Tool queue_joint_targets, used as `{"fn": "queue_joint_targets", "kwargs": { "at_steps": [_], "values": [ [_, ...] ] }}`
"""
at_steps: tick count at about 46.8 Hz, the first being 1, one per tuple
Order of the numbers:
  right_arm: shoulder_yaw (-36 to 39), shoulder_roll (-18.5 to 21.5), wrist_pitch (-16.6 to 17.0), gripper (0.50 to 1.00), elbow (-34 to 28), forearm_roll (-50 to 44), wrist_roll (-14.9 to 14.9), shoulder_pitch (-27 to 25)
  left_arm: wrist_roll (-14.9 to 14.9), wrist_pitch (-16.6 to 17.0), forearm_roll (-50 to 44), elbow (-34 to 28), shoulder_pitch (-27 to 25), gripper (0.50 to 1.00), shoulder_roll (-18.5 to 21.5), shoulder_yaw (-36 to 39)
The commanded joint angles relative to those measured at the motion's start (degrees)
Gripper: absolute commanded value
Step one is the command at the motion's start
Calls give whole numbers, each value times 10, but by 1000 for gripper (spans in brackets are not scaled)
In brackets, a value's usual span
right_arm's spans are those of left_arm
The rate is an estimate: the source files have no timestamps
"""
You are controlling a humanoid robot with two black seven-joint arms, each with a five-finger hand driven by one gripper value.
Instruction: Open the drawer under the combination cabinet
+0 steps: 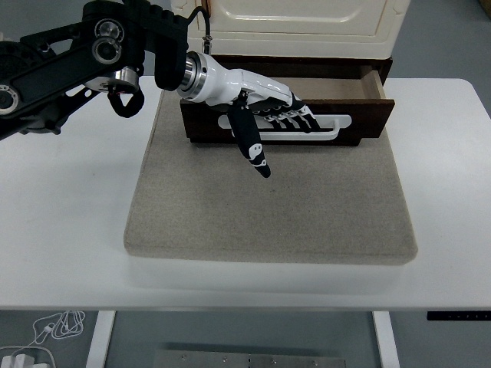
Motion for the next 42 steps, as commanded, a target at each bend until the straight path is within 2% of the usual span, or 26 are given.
{"fn": "queue_joint_targets", "kwargs": {
  "at_steps": [1,35,42],
  "values": [
    [0,0,0,928,0,0,0,0,0,0,-4,-1,0,988,1,0],
    [0,0,0,928,0,0,0,0,0,0,-26,-7,0,992,4,-6],
    [0,0,0,928,0,0,0,0,-1,0,-28,-7,-1,996,4,-42]
  ]
}}
